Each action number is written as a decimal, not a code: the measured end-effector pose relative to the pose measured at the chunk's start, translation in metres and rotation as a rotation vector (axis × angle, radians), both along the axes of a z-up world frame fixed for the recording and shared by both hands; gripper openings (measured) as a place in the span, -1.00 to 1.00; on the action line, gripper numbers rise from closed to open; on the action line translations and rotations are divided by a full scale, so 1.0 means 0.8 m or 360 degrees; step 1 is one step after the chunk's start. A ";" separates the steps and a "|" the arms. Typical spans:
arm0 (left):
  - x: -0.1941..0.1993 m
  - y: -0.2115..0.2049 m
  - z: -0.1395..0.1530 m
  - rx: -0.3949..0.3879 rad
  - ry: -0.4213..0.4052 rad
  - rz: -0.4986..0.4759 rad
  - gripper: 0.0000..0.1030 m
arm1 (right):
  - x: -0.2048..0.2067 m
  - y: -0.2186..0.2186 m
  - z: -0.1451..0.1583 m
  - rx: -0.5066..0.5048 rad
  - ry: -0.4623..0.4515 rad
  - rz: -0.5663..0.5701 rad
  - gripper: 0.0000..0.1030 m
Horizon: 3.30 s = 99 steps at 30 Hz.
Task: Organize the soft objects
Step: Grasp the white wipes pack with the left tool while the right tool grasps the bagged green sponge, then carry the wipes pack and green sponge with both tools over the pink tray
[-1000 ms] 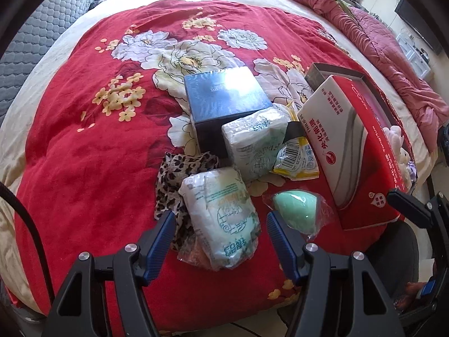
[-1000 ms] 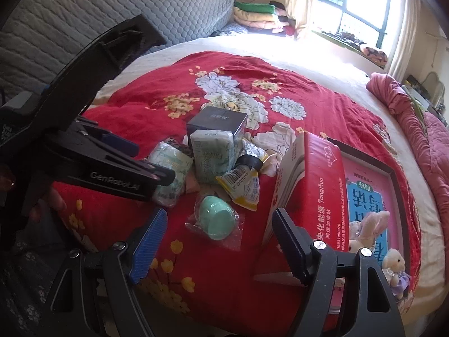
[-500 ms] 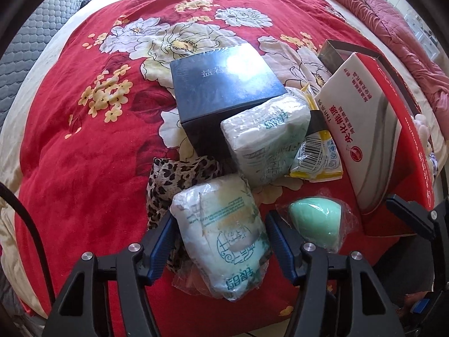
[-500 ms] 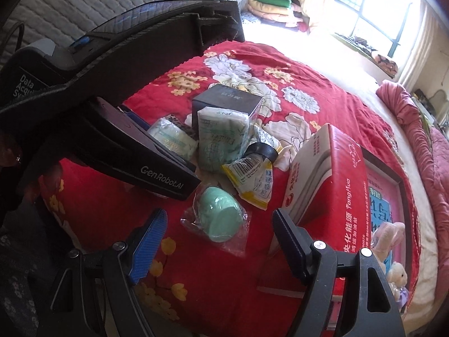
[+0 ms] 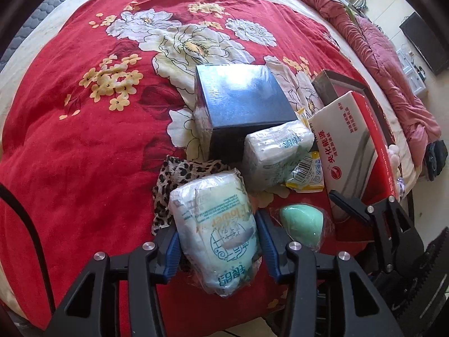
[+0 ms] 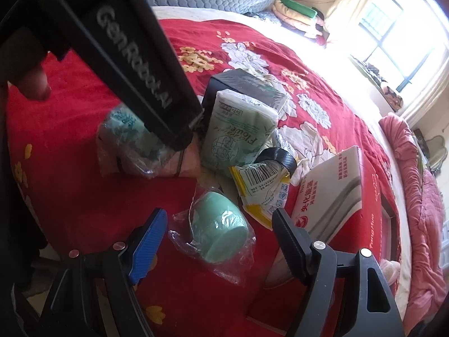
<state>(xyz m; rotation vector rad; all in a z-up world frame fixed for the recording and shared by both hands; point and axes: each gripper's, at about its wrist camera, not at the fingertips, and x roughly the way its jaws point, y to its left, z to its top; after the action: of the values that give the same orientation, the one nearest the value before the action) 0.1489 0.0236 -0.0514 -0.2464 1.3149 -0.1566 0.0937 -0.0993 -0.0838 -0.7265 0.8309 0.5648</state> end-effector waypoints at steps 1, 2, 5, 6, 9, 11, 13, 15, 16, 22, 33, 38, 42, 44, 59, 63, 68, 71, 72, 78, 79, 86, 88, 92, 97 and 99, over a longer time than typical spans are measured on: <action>-0.002 0.005 0.002 -0.0012 -0.0005 0.0013 -0.05 | 0.003 -0.001 -0.002 0.0006 0.0020 0.0001 0.44; -0.003 0.007 0.005 -0.0010 -0.0010 0.0021 -0.05 | 0.005 -0.001 -0.004 0.0016 0.0036 0.0000 0.36; -0.010 0.018 0.014 -0.0021 -0.0039 0.0044 -0.05 | 0.013 -0.002 -0.007 0.0009 0.0050 -0.0019 0.22; -0.011 0.021 0.017 -0.0015 -0.0046 0.0049 -0.05 | 0.015 -0.002 -0.009 0.0011 0.0054 -0.0024 0.18; -0.014 0.024 0.024 -0.0006 -0.0073 0.0056 -0.05 | 0.021 -0.005 -0.009 0.0034 0.0068 -0.0045 -0.06; -0.017 0.024 0.029 0.0004 -0.0094 0.0053 -0.05 | 0.023 -0.009 -0.003 0.0082 0.0069 -0.0052 -0.13; -0.021 0.023 0.033 0.0009 -0.0114 0.0049 -0.05 | 0.024 -0.017 0.010 0.0171 0.0070 -0.0059 -0.14; -0.025 0.021 0.037 0.0010 -0.0121 0.0045 -0.05 | 0.024 -0.024 0.024 0.0256 0.0073 -0.0082 -0.14; -0.026 0.020 0.039 0.0014 -0.0130 0.0042 -0.05 | 0.025 -0.029 0.032 0.0314 0.0091 -0.0095 -0.14; -0.037 0.011 0.060 0.0029 -0.0215 0.0016 -0.06 | 0.023 -0.053 0.080 0.0563 0.0148 -0.0198 -0.14; -0.045 -0.027 0.098 0.0042 -0.0330 -0.0070 -0.06 | -0.005 -0.090 0.129 0.0689 0.0065 -0.0314 -0.14; -0.045 -0.051 0.111 0.0019 -0.0360 -0.0122 -0.06 | -0.005 -0.107 0.147 0.0731 0.0019 -0.0346 -0.14; -0.043 -0.069 0.122 0.0028 -0.0388 -0.0164 -0.06 | -0.006 -0.118 0.161 0.0763 -0.0023 -0.0372 -0.14; -0.043 -0.075 0.127 0.0028 -0.0399 -0.0173 -0.06 | -0.006 -0.125 0.169 0.0786 -0.0039 -0.0382 -0.14; -0.036 -0.138 0.164 0.0022 -0.0497 -0.0326 -0.06 | -0.003 -0.187 0.216 0.0869 -0.0178 -0.0543 -0.14; -0.033 -0.165 0.169 0.0012 -0.0514 -0.0392 -0.06 | -0.003 -0.212 0.226 0.0871 -0.0227 -0.0611 -0.14; -0.029 -0.201 0.173 0.0000 -0.0530 -0.0470 -0.06 | -0.003 -0.247 0.236 0.0886 -0.0283 -0.0701 -0.14; -0.028 -0.223 0.174 -0.0003 -0.0535 -0.0525 -0.06 | -0.001 -0.270 0.240 0.0895 -0.0309 -0.0762 -0.14; -0.027 -0.233 0.174 -0.0004 -0.0534 -0.0547 -0.06 | -0.001 -0.278 0.241 0.0899 -0.0315 -0.0781 -0.14; -0.025 -0.277 0.168 0.0015 -0.0530 -0.0652 -0.06 | -0.002 -0.318 0.243 0.0935 -0.0345 -0.0899 -0.14; -0.024 -0.284 0.166 0.0010 -0.0527 -0.0668 -0.06 | -0.002 -0.324 0.243 0.0939 -0.0349 -0.0915 -0.14; -0.014 -0.321 0.161 0.0004 -0.0529 -0.0745 -0.06 | -0.004 -0.358 0.240 0.0961 -0.0369 -0.1013 -0.14; -0.011 -0.326 0.161 0.0015 -0.0526 -0.0742 -0.06 | -0.005 -0.366 0.239 0.0962 -0.0373 -0.1033 -0.14; -0.006 -0.335 0.162 -0.0006 -0.0526 -0.0753 -0.06 | -0.005 -0.377 0.239 0.0965 -0.0385 -0.1064 -0.14; 0.000 -0.350 0.152 -0.0009 -0.0499 -0.0772 -0.06 | -0.005 -0.395 0.234 0.0964 -0.0388 -0.1118 -0.14; 0.001 -0.358 0.143 0.0009 -0.0481 -0.0788 -0.06 | -0.006 -0.401 0.231 0.0960 -0.0388 -0.1144 -0.14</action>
<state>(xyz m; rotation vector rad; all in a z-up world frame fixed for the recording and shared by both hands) 0.1498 -0.2625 0.0630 0.1114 1.0531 -0.5864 0.0891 -0.4204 0.1012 0.0775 0.5889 0.0528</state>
